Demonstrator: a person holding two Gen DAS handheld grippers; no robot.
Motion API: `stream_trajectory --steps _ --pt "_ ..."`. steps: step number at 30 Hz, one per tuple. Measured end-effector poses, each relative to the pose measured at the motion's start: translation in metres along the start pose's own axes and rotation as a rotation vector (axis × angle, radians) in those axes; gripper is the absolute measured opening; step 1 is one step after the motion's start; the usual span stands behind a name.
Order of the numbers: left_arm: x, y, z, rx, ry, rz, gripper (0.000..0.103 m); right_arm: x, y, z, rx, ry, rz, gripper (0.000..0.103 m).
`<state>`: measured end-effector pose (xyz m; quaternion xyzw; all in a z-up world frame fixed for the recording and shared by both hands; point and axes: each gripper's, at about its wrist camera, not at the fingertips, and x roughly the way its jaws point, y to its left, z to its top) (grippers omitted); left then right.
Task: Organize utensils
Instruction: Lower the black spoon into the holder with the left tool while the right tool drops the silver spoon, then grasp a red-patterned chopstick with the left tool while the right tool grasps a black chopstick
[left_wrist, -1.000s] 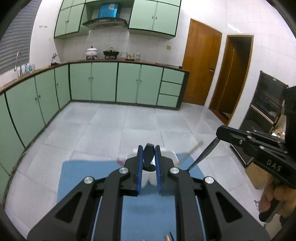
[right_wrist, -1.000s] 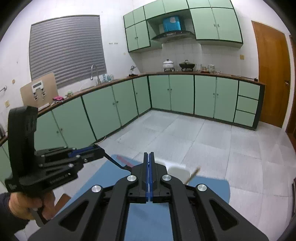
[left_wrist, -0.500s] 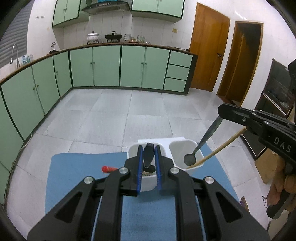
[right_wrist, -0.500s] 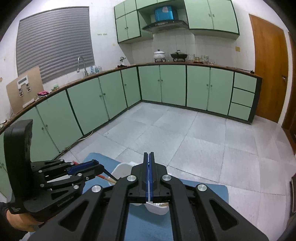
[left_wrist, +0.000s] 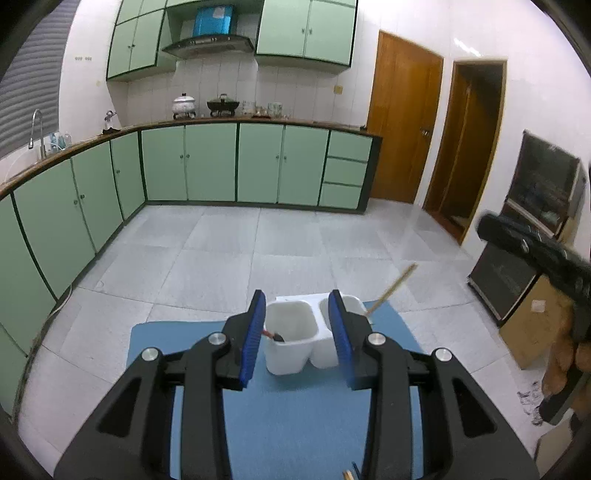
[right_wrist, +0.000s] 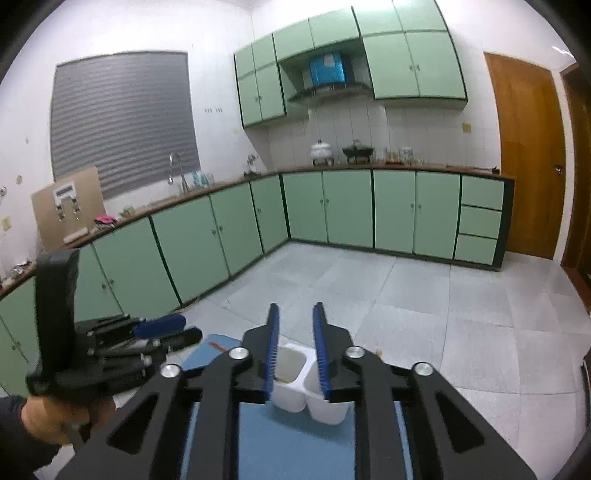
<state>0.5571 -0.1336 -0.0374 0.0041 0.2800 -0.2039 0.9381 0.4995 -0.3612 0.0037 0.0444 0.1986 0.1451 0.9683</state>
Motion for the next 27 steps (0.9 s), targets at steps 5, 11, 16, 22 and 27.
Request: stream_trajectory --steps 5,11,16,22,27 --pt "-0.074 -0.01 -0.069 0.039 -0.065 0.038 0.049 -0.069 0.025 -0.093 -0.019 0.026 0.003 0.024" --pt "-0.143 -0.029 -0.212 0.038 -0.037 0.084 0.05 -0.124 0.078 -0.233 -0.017 0.097 -0.042 0.024" --pt "-0.162 -0.031 -0.3 -0.024 0.087 0.103 0.051 -0.141 0.113 -0.312 0.042 0.184 -0.052 0.024" --pt "-0.162 -0.038 -0.346 -0.023 0.178 0.083 0.05 -0.137 0.127 -0.353 0.074 0.261 -0.061 0.024" --pt "-0.136 -0.036 -0.369 0.021 0.282 0.08 0.047 -0.138 0.118 -0.352 0.088 0.253 -0.083 0.024"
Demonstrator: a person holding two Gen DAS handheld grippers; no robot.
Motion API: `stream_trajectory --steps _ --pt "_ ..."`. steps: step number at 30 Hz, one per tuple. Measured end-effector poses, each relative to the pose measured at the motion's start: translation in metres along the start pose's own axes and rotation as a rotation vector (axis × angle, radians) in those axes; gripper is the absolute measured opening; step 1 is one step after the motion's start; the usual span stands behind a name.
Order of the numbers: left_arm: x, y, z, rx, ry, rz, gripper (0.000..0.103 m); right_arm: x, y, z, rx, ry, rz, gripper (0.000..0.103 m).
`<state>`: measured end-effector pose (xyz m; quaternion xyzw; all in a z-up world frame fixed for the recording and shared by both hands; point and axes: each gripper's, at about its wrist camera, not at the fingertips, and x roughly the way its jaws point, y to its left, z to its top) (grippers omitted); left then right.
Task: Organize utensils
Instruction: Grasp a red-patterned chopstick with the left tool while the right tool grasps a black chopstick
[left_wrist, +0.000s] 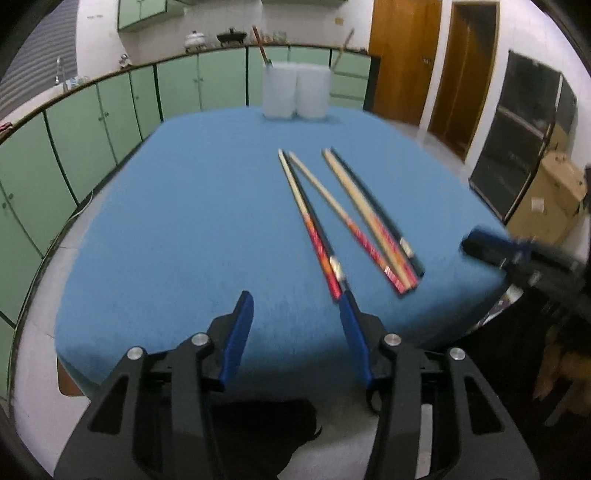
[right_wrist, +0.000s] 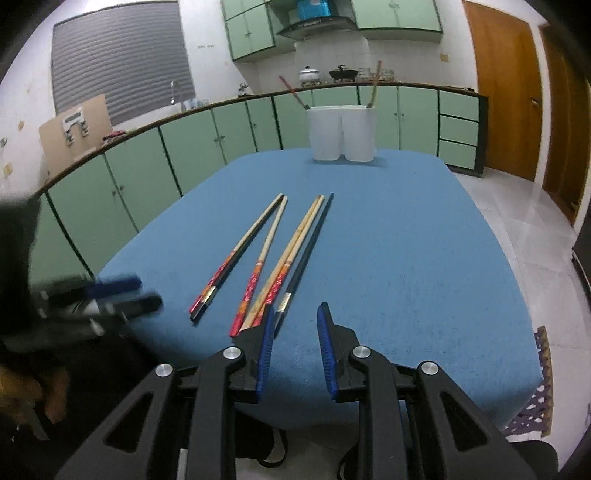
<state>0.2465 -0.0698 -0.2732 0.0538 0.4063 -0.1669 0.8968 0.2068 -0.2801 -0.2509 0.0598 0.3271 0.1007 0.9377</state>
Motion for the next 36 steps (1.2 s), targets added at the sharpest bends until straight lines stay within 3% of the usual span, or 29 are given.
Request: stream_trajectory --steps 12,24,36 --pt "0.019 -0.009 0.0 0.008 0.017 0.0 0.045 0.006 -0.01 0.0 0.018 0.004 0.003 0.024" --pt "0.024 -0.029 0.003 -0.053 -0.023 0.096 0.049 0.027 0.011 -0.01 -0.046 0.051 0.013 0.024" --pt "0.02 -0.026 0.004 -0.078 -0.059 0.091 0.041 0.043 0.016 -0.015 -0.087 0.071 -0.007 0.024"
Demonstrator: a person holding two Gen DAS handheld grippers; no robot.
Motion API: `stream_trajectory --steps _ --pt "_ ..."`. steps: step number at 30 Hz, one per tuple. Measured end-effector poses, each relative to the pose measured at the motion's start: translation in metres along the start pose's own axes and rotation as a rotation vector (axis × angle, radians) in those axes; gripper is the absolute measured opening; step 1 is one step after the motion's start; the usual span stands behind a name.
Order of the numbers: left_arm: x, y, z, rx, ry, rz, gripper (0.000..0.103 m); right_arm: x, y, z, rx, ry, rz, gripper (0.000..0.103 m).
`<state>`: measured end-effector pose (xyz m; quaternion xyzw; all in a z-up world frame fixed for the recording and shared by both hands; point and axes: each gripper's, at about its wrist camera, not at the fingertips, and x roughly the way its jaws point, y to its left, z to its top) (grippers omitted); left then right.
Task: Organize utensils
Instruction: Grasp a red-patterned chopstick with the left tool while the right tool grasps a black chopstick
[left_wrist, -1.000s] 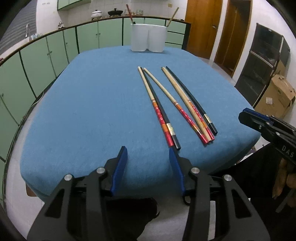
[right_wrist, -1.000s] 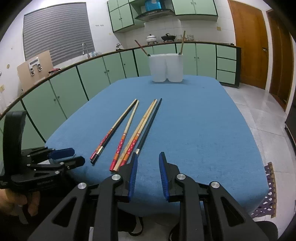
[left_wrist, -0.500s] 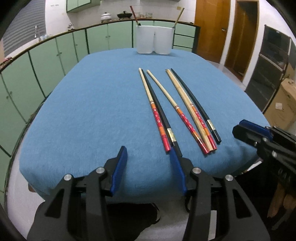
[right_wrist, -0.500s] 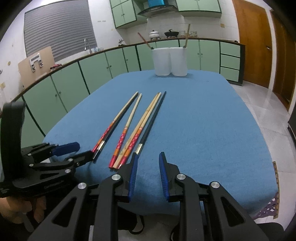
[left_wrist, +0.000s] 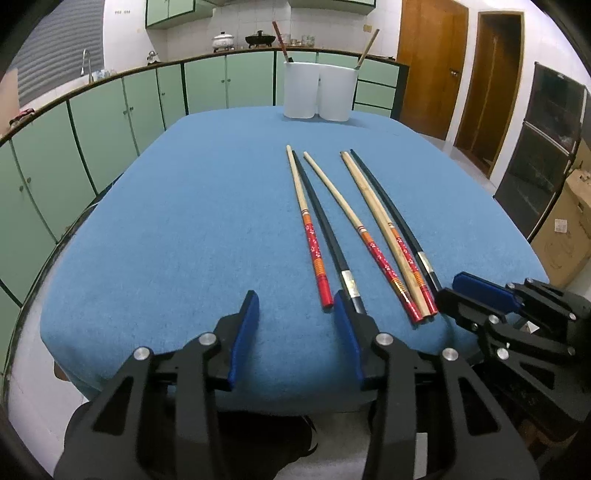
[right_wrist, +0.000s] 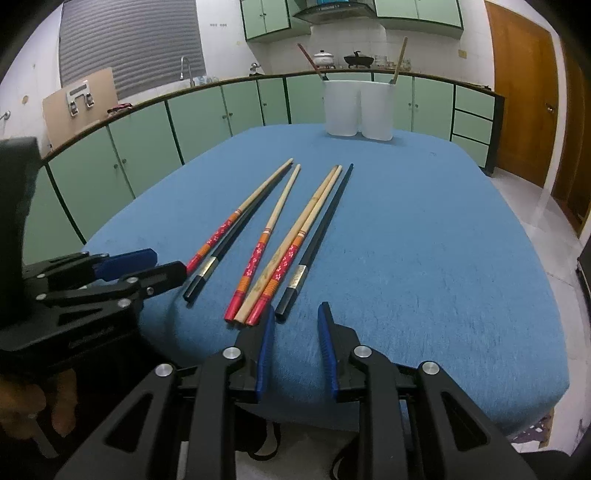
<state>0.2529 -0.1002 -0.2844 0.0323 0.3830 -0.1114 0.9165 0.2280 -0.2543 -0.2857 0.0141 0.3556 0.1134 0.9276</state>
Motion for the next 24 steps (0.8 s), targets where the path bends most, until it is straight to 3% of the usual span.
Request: stream_trajectory --steps 6,17,20,24 --pt "0.003 0.0 -0.001 0.005 -0.004 0.01 0.042 -0.004 -0.018 0.0 0.061 -0.007 -0.039 0.024" --pt "0.007 -0.004 0.002 0.018 -0.014 0.011 0.042 0.002 -0.014 0.001 0.024 -0.011 -0.022 0.023" --pt "0.009 -0.003 0.002 0.021 -0.013 0.005 0.039 0.003 -0.016 0.003 0.025 -0.011 -0.019 0.02" --pt "0.009 -0.005 0.004 0.029 -0.015 -0.01 0.017 0.004 -0.019 0.005 0.035 -0.006 -0.01 0.014"
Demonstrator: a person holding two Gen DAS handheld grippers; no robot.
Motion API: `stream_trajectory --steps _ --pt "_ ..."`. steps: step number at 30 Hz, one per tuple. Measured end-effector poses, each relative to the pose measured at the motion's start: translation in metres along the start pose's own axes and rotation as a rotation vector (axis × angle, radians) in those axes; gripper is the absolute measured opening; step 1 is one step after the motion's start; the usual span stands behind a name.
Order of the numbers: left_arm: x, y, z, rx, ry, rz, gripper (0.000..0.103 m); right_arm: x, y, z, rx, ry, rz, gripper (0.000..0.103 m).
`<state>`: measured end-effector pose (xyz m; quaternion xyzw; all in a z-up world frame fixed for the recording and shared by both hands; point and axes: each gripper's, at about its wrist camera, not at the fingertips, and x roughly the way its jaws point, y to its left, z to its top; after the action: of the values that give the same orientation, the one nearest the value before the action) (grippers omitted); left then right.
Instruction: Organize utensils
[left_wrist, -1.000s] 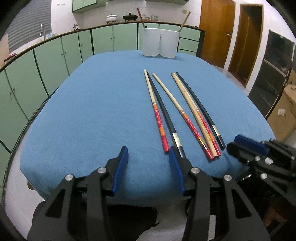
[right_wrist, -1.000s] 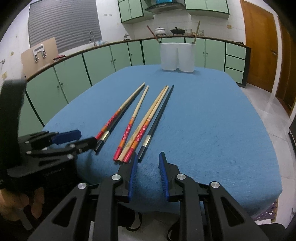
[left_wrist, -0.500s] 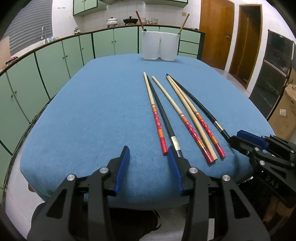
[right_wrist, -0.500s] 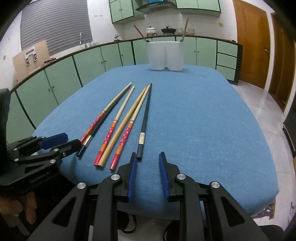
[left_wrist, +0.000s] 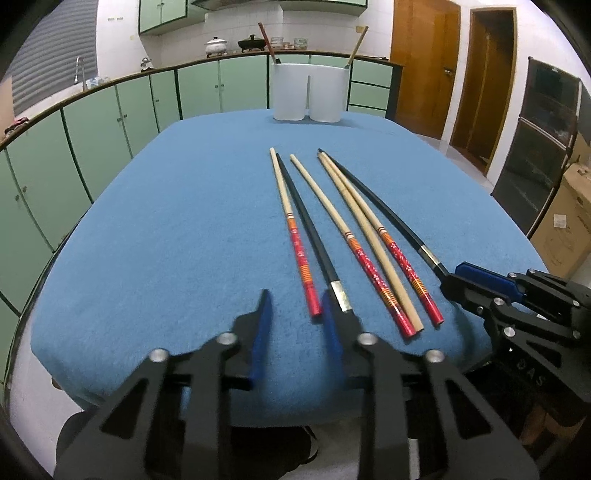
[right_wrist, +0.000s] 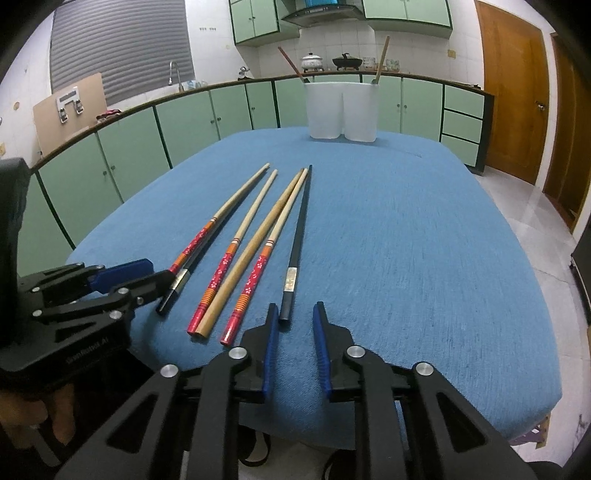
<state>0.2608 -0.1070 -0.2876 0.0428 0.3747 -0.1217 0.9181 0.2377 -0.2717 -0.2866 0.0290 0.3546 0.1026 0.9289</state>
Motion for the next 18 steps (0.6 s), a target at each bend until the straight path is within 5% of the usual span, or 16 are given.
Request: stream_trajectory --steps 3,18 --pt "-0.001 0.001 0.003 -0.002 0.001 -0.01 0.006 -0.002 -0.001 0.003 0.01 0.004 0.011 0.007" --pt "-0.045 0.008 0.053 0.004 -0.117 -0.018 0.006 -0.057 -0.002 0.054 -0.002 -0.136 0.049 0.007"
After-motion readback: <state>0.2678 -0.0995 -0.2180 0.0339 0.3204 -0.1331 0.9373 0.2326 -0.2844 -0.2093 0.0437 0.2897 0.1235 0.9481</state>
